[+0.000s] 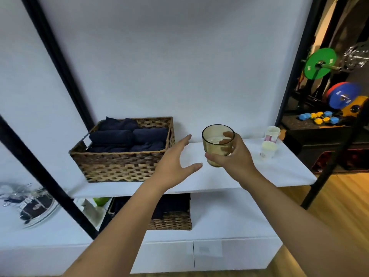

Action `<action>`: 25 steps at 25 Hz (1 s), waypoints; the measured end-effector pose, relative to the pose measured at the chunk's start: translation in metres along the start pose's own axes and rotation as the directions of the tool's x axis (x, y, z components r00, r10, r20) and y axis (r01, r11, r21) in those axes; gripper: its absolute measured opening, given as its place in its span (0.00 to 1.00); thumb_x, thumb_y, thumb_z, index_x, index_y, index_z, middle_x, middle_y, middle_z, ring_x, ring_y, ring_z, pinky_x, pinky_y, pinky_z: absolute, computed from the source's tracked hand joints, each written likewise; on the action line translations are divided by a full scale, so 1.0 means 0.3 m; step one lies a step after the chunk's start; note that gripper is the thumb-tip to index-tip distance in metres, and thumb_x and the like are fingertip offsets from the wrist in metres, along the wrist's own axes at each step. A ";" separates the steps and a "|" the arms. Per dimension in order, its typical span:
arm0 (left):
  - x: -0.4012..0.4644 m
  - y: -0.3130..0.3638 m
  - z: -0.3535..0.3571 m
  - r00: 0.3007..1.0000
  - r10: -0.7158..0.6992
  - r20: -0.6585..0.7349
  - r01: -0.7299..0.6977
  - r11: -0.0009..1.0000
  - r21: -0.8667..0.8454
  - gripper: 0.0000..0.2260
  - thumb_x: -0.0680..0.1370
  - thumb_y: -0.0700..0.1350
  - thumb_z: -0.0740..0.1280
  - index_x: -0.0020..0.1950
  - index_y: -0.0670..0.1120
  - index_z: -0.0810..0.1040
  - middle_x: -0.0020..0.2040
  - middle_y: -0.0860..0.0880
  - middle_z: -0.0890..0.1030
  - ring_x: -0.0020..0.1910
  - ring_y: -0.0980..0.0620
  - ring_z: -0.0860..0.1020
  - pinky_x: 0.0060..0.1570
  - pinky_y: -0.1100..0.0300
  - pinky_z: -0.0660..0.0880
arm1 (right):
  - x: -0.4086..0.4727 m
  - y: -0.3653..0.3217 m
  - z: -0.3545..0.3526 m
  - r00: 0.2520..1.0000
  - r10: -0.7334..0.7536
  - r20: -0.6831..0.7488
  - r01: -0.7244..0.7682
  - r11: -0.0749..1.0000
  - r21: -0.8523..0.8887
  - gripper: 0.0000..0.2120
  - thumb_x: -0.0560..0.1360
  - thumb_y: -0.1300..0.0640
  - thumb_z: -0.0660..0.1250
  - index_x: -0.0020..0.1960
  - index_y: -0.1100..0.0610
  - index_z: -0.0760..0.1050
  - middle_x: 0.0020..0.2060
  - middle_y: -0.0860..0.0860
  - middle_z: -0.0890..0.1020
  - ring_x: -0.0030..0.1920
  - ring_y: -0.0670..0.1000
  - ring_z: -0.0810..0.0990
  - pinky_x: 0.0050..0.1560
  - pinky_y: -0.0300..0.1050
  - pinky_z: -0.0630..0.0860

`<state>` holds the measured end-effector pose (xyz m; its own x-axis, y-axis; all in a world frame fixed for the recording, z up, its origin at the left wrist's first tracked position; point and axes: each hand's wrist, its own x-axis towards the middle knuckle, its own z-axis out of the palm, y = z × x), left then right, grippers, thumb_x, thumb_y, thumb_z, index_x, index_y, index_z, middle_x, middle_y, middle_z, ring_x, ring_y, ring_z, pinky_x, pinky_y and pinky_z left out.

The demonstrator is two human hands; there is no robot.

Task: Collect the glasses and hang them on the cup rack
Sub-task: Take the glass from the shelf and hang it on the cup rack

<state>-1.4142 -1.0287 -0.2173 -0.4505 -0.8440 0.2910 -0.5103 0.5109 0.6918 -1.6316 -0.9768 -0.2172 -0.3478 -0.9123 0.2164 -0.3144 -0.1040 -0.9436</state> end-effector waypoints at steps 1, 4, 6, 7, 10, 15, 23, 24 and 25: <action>-0.052 0.013 -0.033 0.999 -0.012 -0.030 0.012 1.000 0.001 0.42 0.74 0.60 0.76 0.83 0.60 0.58 0.79 0.60 0.66 0.77 0.60 0.64 0.73 0.50 0.69 | -0.031 -0.027 0.016 1.000 -0.010 0.019 0.010 1.000 0.009 0.39 0.59 0.42 0.85 0.64 0.37 0.69 0.56 0.40 0.79 0.49 0.30 0.77 0.41 0.30 0.74; -0.222 0.046 -0.116 0.991 -0.047 -0.129 0.051 0.998 0.024 0.42 0.73 0.58 0.77 0.82 0.60 0.58 0.78 0.61 0.67 0.75 0.63 0.65 0.72 0.57 0.68 | -0.136 -0.101 0.079 0.993 -0.069 0.101 0.066 0.998 0.023 0.37 0.58 0.39 0.84 0.61 0.35 0.70 0.54 0.39 0.79 0.49 0.30 0.77 0.44 0.35 0.74; -0.344 0.056 -0.170 0.984 -0.073 -0.162 0.084 0.995 0.060 0.45 0.72 0.59 0.79 0.83 0.61 0.57 0.78 0.60 0.67 0.74 0.63 0.65 0.71 0.60 0.66 | -0.220 -0.153 0.141 0.979 -0.098 0.176 0.092 0.995 0.044 0.36 0.56 0.37 0.83 0.59 0.35 0.70 0.53 0.38 0.81 0.50 0.31 0.79 0.47 0.37 0.75; -0.396 0.060 -0.196 0.983 -0.089 -0.158 0.102 0.992 0.079 0.46 0.71 0.60 0.79 0.83 0.61 0.57 0.79 0.60 0.67 0.75 0.62 0.65 0.72 0.60 0.65 | -0.258 -0.170 0.169 0.972 -0.120 0.200 0.112 0.992 0.053 0.37 0.56 0.37 0.83 0.60 0.36 0.70 0.53 0.38 0.81 0.51 0.33 0.80 0.48 0.37 0.76; -0.571 0.076 -0.269 0.968 -0.138 -0.209 0.169 0.975 0.143 0.47 0.70 0.61 0.80 0.82 0.63 0.56 0.78 0.60 0.68 0.75 0.62 0.66 0.72 0.60 0.66 | -0.368 -0.237 0.263 0.946 -0.158 0.282 0.137 0.986 0.092 0.41 0.56 0.37 0.83 0.65 0.37 0.70 0.55 0.36 0.81 0.54 0.36 0.80 0.48 0.34 0.75; -1.176 0.016 -0.724 0.820 -0.308 -0.483 0.409 0.905 0.116 0.44 0.71 0.59 0.79 0.80 0.68 0.57 0.75 0.63 0.71 0.73 0.65 0.68 0.70 0.61 0.66 | -0.704 -0.547 0.750 0.782 -0.297 0.548 0.236 0.955 0.180 0.41 0.56 0.37 0.84 0.65 0.35 0.71 0.57 0.36 0.81 0.57 0.38 0.80 0.55 0.41 0.78; -1.423 -0.105 -0.930 0.739 -0.380 -0.557 0.483 0.874 0.045 0.37 0.73 0.65 0.74 0.79 0.67 0.62 0.70 0.64 0.74 0.67 0.66 0.72 0.64 0.68 0.68 | -0.811 -0.649 0.948 0.749 -0.327 0.577 0.220 0.943 0.249 0.40 0.55 0.36 0.85 0.64 0.37 0.73 0.53 0.37 0.85 0.53 0.38 0.84 0.55 0.44 0.81; -1.431 -0.101 -0.935 0.732 -0.394 -0.556 0.499 0.866 0.043 0.36 0.74 0.66 0.73 0.79 0.66 0.63 0.70 0.64 0.74 0.67 0.67 0.72 0.65 0.66 0.69 | -0.811 -0.637 0.951 0.754 -0.320 0.574 0.208 0.945 0.253 0.40 0.56 0.37 0.85 0.64 0.38 0.73 0.53 0.38 0.85 0.53 0.38 0.84 0.56 0.47 0.82; -1.446 -0.092 -0.943 0.727 -0.400 -0.558 0.510 0.859 0.049 0.35 0.74 0.66 0.72 0.79 0.66 0.63 0.71 0.64 0.74 0.67 0.67 0.72 0.66 0.64 0.69 | -0.811 -0.626 0.961 0.758 -0.311 0.573 0.193 0.947 0.259 0.39 0.57 0.39 0.85 0.63 0.38 0.73 0.52 0.39 0.85 0.53 0.40 0.84 0.57 0.50 0.82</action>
<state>-0.9976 -0.7229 -0.1758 0.2857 -0.9089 0.3037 -0.7040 0.0160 0.7101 -1.2332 -0.8495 -0.1650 0.3401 -0.8864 0.3140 -0.1363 -0.3769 -0.9162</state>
